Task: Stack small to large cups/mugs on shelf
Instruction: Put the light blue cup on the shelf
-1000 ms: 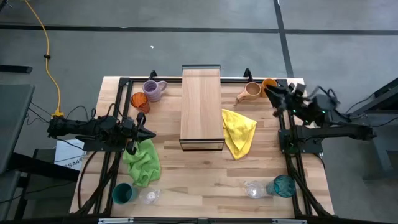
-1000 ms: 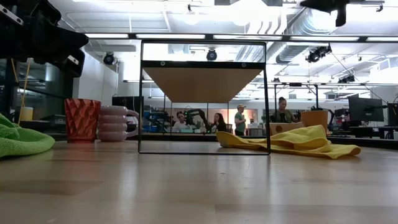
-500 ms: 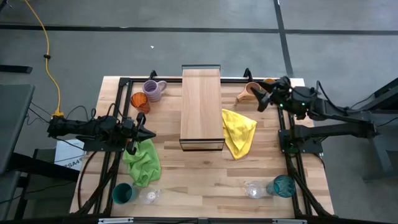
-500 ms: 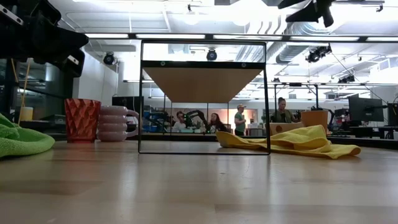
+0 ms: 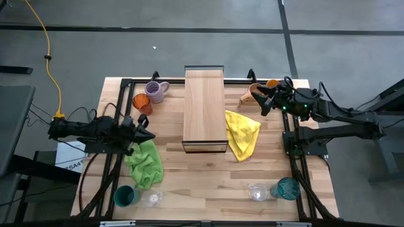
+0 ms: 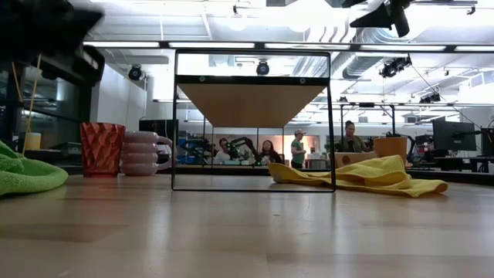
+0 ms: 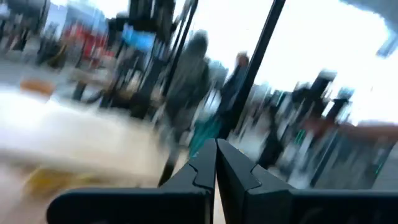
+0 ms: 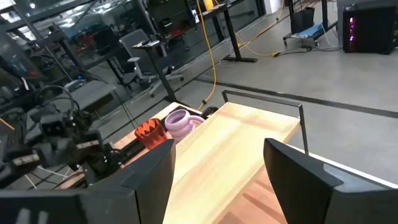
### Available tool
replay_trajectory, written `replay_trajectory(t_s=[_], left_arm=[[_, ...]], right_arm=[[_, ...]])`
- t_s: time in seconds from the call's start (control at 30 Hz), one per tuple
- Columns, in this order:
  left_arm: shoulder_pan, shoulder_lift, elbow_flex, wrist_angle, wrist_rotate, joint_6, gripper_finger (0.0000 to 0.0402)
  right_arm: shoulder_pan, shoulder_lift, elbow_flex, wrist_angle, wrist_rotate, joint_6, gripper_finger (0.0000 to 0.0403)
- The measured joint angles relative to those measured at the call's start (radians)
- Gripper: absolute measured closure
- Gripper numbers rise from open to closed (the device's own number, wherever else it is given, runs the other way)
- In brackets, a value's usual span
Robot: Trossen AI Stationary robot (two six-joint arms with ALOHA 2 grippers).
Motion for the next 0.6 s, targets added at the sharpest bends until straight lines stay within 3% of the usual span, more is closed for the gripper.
replay_trajectory(t_s=[0.13, 0.33, 0.47, 0.6], left_arm=[[0.000, 0.000, 0.001, 0.211, -0.030, -0.077, 0.0401], [0.001, 0.001, 0.006, 0.449, -0.240, -0.030, 0.0401], [0.001, 0.069, 0.104, 0.336, -0.279, -0.027, 0.0399], [0.001, 0.256, 0.280, 0.177, -0.314, 0.008, 0.0370]], right_arm=[[0.000, 0.000, 0.000, 0.000, 0.000, -0.002, 0.0167], [0.000, 0.000, 0.000, 0.000, 0.000, -0.003, 0.0167], [0.000, 0.000, 0.000, 0.000, -0.010, -0.022, 0.0167], [0.000, -0.001, 0.000, 0.006, -0.011, -0.022, 0.0167]])
